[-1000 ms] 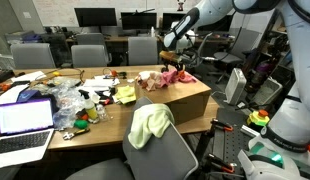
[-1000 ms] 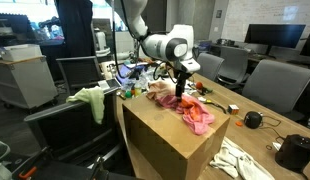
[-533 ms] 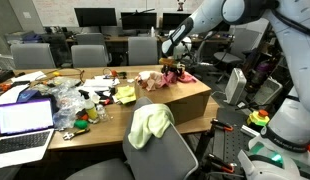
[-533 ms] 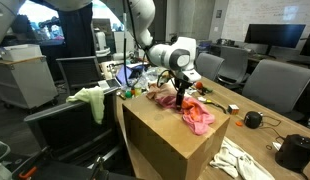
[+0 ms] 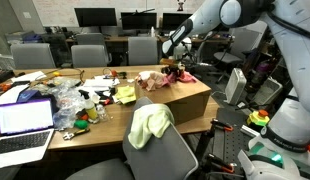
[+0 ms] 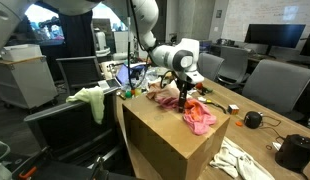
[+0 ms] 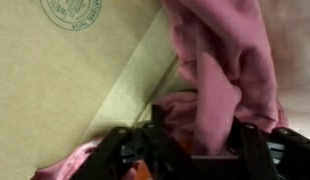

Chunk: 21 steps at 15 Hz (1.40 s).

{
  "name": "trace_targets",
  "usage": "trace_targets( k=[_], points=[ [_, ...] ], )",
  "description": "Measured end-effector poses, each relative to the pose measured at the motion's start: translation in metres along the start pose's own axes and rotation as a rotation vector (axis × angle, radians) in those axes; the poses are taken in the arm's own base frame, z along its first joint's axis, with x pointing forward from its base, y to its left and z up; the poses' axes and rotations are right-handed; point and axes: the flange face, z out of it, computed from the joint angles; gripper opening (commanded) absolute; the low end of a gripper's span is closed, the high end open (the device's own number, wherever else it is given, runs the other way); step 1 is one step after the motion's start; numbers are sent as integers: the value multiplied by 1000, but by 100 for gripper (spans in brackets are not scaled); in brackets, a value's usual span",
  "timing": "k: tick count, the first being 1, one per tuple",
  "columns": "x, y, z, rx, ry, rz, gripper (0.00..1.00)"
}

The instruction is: Move the green towel and pink shirt from the box to the backrest of the chair

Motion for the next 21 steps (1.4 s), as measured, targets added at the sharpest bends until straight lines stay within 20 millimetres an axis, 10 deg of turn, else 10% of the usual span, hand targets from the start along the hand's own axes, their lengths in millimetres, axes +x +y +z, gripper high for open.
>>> trace_targets(
  k=[4,12,21],
  points=[
    [0,-1,-7,8,1,-4,1],
    [-20,16,-41,4,24,-40,1],
    [-90,93,-122,-3,69,-184,1]
  ],
)
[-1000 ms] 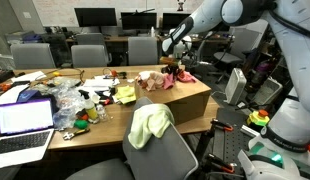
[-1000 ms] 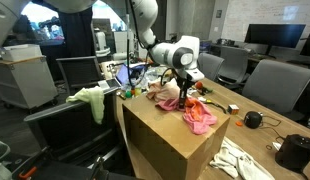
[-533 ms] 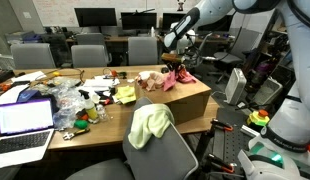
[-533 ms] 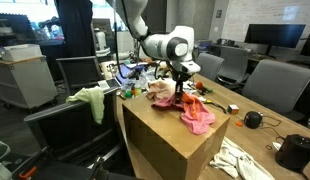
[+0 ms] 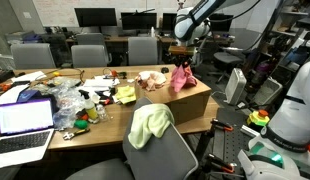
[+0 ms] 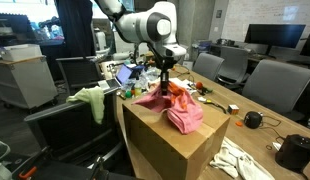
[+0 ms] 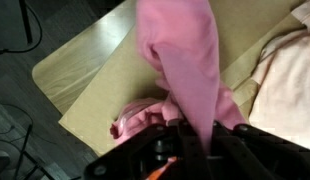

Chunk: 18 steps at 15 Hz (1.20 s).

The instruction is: Move the green towel and pink shirt from the box to the backrest of the chair

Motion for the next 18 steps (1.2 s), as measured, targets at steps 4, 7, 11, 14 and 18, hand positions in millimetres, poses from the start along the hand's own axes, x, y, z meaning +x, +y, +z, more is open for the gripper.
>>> trace_targets(
  k=[4,7,11,14,18],
  points=[
    [-38,28,-33,16,37,-75,1],
    [-70,43,-59,48,57,-147,1],
    [-110,56,-94,120,79,-260,1],
    [-133,66,-117,175,107,-354,1],
    [-157,79,-142,229,139,-468,1]
  ],
)
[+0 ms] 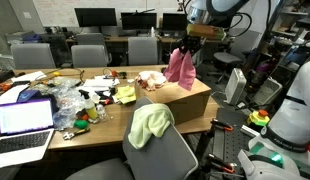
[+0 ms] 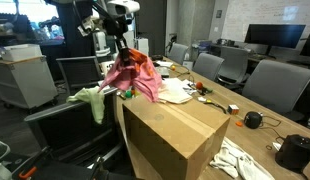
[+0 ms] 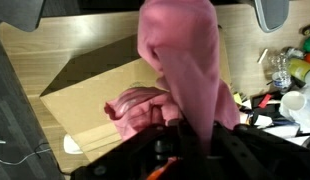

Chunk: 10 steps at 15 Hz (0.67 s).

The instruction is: Move the green towel and pink shirt from the box to the backrest of the chair

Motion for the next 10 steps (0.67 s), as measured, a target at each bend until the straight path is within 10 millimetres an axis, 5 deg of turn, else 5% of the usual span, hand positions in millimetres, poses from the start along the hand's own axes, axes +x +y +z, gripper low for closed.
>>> trace_targets(
  k=[10],
  points=[
    [-53,-22,-40,47,55,-388,1]
  ],
)
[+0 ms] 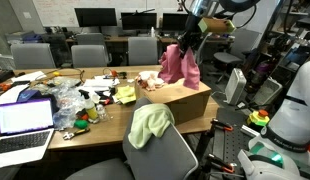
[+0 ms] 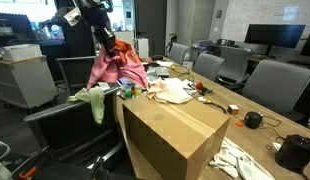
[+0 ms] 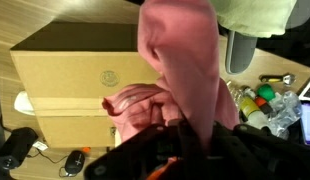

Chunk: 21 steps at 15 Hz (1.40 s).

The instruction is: Move the green towel and pink shirt from the box to the backrest of the chair

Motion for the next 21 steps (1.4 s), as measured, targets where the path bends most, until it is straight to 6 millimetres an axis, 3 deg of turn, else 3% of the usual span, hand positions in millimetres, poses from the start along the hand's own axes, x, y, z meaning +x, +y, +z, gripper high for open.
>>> trace_targets(
  k=[11,21],
  points=[
    [-51,-80,-28,-40,17,-312,1],
    [-101,-119,-29,-92,2,-499,1]
  ],
)
